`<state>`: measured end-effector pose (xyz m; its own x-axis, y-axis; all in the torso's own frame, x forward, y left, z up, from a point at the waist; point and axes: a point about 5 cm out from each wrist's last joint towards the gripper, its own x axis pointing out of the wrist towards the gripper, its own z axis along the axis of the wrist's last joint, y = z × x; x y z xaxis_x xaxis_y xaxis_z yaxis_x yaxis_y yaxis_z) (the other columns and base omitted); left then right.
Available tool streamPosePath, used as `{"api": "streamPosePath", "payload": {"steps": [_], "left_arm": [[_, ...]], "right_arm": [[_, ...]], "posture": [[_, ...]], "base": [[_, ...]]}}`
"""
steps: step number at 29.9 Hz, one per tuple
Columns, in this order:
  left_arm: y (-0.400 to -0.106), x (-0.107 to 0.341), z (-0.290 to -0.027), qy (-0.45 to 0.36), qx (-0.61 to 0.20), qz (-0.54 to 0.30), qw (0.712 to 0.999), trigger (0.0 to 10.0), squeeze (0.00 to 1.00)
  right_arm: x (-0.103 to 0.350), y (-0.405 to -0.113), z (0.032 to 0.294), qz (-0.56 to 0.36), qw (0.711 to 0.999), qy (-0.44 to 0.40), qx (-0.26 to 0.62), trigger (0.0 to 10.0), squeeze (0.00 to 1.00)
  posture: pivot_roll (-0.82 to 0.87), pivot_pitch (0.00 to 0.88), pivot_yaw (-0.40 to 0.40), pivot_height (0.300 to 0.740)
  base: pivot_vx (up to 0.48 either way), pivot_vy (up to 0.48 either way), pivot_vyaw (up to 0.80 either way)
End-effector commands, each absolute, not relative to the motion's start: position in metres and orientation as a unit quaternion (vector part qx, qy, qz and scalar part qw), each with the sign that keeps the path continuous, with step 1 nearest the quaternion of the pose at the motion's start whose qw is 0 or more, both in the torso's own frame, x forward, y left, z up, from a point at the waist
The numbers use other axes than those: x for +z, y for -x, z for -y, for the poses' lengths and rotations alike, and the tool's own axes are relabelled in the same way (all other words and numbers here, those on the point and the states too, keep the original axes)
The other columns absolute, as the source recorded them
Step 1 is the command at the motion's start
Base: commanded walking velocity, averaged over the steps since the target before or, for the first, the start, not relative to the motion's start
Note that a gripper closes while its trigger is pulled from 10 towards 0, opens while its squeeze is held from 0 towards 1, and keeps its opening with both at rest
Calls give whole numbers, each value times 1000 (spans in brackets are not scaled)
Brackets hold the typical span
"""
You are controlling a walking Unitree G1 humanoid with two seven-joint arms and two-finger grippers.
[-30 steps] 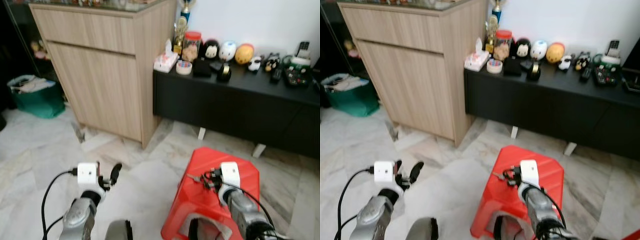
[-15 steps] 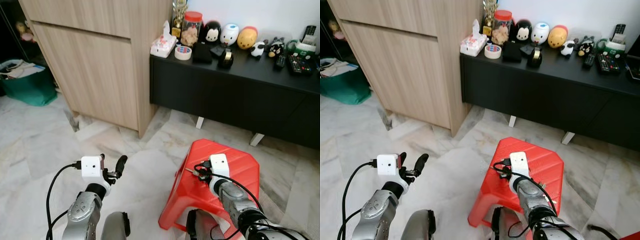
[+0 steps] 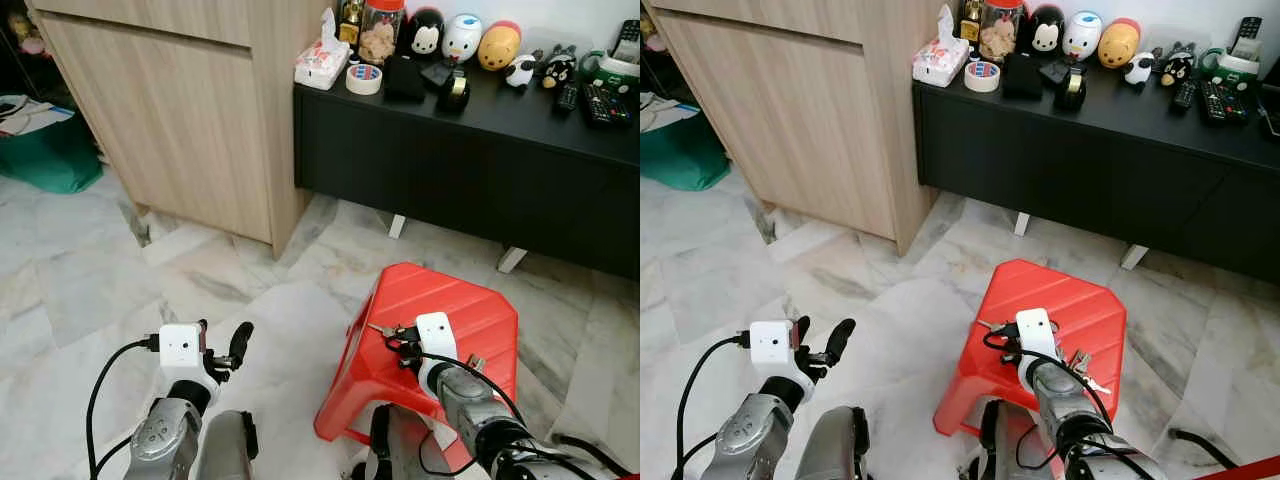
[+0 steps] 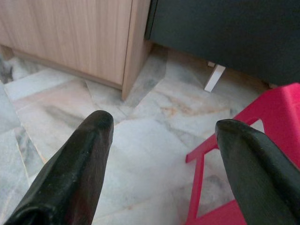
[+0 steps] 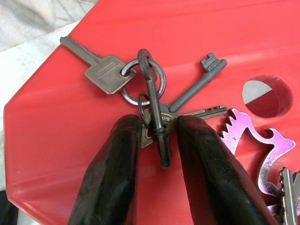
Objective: Hang keys on a hook
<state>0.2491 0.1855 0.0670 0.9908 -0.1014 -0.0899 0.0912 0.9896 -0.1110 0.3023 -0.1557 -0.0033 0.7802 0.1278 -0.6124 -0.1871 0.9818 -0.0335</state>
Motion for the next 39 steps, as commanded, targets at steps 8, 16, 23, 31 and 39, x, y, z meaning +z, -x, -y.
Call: {"api": "streamPosePath", "payload": {"steps": [8,16,23,31,39], "left_arm": [[-244,66,-185,51,-48,-61,996,10000,0],[-243,65,-186,50,-45,-67,995,10000,0],[-243,63,-187,50,-41,-70,995,10000,0],[-246,58,-190,51,-33,-75,995,10000,0],[-255,50,-199,46,-22,-83,995,10000,0]], "right_arm": [[-15,-291,156,-352,931,44,86,0,0],[-16,-290,154,-353,930,42,90,0,0],[-17,-289,154,-354,930,41,90,0,0],[-12,-294,155,-336,939,21,69,0,0],[10,-314,157,-282,958,-30,46,0,0]], "posture": [[178,201,-64,587],[179,198,-63,587],[178,196,-67,587],[184,156,-73,587],[164,58,-78,587]], "base": [[0,0,0],[0,0,0],[0,0,0],[0,0,0],[0,0,0]]}}
